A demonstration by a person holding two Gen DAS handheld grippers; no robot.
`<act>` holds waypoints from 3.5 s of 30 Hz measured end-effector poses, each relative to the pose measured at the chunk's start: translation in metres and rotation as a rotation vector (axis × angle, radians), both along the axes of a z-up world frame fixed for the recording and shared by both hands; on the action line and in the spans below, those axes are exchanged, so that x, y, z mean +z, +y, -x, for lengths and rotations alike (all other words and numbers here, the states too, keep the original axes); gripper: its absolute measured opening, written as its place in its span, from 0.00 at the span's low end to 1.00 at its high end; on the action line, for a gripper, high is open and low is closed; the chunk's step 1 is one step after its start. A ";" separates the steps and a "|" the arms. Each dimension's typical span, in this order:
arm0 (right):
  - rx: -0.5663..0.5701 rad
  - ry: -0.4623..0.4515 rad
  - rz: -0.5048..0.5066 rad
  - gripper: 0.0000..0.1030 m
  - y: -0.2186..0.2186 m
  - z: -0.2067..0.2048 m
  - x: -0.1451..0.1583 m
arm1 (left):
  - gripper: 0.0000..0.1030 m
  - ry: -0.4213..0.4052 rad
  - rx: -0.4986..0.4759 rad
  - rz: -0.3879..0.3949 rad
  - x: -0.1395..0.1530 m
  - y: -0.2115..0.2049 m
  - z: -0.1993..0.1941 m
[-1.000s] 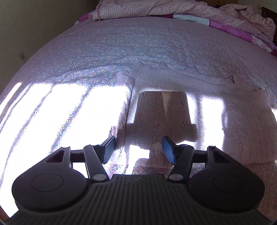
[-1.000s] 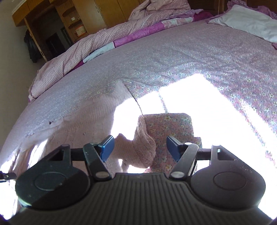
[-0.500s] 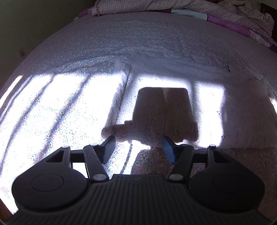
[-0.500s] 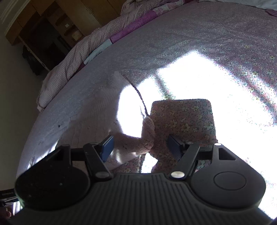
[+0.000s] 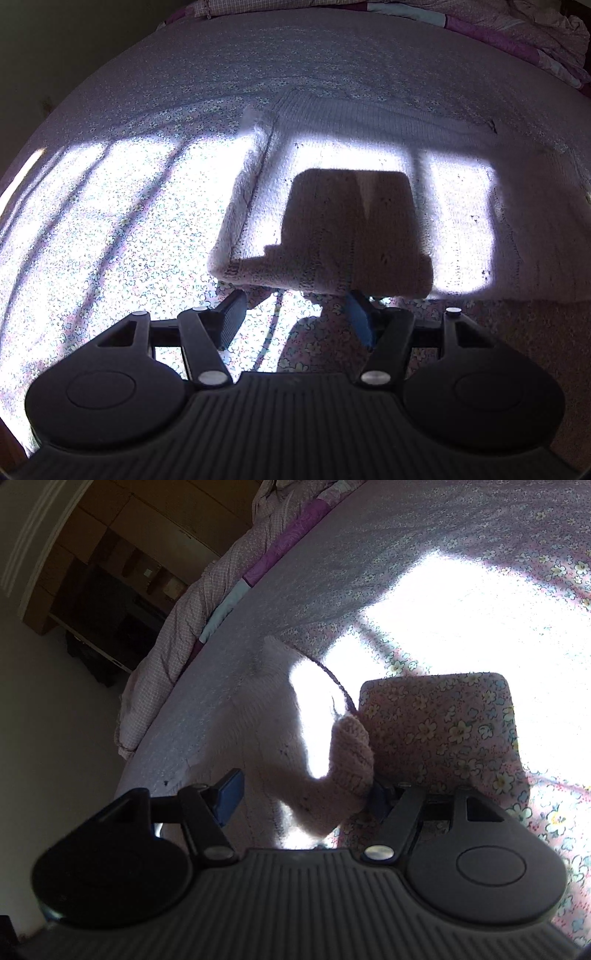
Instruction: Fold small clothes
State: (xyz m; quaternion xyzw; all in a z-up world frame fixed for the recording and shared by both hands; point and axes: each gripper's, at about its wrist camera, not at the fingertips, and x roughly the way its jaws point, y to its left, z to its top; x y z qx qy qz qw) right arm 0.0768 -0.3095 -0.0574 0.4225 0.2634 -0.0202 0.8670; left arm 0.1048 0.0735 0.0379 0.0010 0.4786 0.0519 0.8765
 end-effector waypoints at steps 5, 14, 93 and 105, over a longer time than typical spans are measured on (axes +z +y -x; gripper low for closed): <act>-0.005 -0.005 -0.039 0.68 0.001 -0.009 -0.002 | 0.66 0.000 -0.002 -0.005 -0.001 -0.001 0.000; -0.024 -0.006 -0.073 0.60 0.003 -0.030 -0.005 | 0.66 0.002 0.009 -0.006 -0.007 0.008 -0.002; 0.452 -0.186 0.327 0.23 0.257 -0.087 0.093 | 0.66 -0.088 0.090 -0.042 0.024 0.108 0.002; 0.543 -0.132 0.495 0.25 0.302 -0.082 0.063 | 0.66 -0.091 0.103 -0.035 0.022 0.116 0.006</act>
